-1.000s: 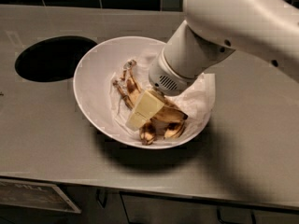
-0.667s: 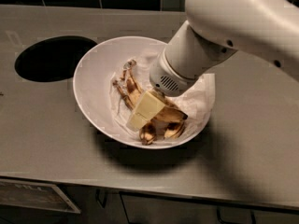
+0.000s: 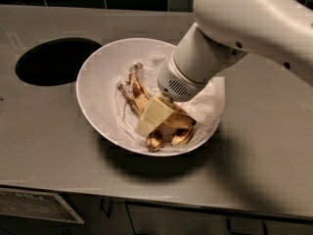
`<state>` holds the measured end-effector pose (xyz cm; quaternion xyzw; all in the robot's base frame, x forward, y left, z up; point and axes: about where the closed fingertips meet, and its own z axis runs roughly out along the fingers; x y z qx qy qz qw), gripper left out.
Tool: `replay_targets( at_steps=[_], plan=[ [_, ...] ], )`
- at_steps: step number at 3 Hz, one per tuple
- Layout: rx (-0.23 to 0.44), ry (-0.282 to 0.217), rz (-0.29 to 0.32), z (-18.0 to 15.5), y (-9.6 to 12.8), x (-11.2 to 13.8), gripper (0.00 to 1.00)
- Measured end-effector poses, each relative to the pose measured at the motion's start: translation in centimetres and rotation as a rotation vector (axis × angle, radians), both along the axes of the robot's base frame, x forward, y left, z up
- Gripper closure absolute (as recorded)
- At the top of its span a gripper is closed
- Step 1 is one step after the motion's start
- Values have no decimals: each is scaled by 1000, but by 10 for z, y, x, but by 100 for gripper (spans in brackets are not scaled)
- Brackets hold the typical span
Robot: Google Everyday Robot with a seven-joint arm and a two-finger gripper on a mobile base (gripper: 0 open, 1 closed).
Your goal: Pick banana from white bowl
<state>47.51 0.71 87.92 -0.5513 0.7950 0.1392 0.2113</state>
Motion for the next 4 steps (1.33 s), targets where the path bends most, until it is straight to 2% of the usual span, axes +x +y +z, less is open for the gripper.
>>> replay_targets(
  at_steps=[1, 2, 3, 4],
  plan=[
    [-14, 8, -3, 0, 0, 2, 21],
    [-35, 21, -13, -3, 0, 4, 30],
    [-35, 21, -13, -3, 0, 4, 33],
    [-39, 14, -19, -1, 0, 3, 42]
  ],
)
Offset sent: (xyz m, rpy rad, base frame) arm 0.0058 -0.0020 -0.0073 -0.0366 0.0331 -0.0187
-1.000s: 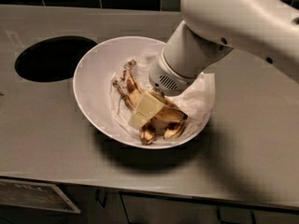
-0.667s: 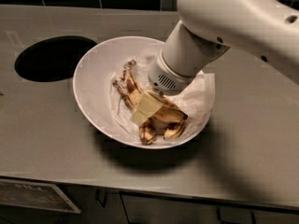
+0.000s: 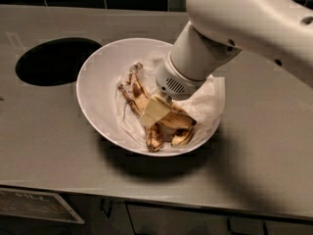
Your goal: Pick banana from white bowl
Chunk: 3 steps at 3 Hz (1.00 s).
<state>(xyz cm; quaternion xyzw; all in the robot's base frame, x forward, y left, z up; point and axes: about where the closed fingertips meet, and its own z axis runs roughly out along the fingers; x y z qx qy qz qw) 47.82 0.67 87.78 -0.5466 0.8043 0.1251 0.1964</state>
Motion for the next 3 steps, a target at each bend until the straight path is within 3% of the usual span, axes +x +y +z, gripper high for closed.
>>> replay_targets(
  at_steps=[1, 2, 3],
  plan=[
    [0, 0, 0, 0, 0, 0, 61],
    [0, 0, 0, 0, 0, 0, 67],
    [0, 0, 0, 0, 0, 0, 66]
  ],
)
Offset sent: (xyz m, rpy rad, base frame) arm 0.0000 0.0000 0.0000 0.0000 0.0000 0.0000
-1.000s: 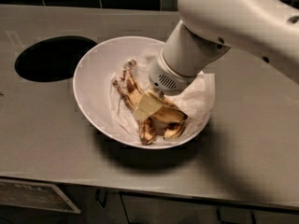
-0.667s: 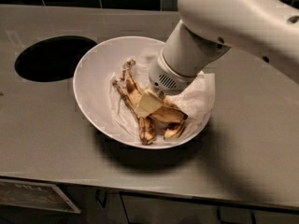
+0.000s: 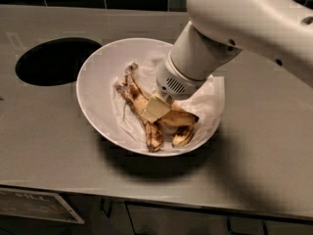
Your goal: Pick banana from white bowl
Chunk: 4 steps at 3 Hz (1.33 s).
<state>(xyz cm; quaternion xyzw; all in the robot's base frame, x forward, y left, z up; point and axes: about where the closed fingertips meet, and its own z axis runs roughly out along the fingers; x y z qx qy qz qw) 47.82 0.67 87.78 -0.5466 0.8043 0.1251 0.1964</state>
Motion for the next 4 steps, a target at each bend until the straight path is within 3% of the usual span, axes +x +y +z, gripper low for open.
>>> replay_targets(
  at_steps=[1, 2, 4],
  plan=[
    [16, -62, -15, 13, -1, -6, 78],
    [9, -148, -26, 39, -2, -19, 71],
    [-31, -277, -21, 95, -2, -38, 69]
  ],
)
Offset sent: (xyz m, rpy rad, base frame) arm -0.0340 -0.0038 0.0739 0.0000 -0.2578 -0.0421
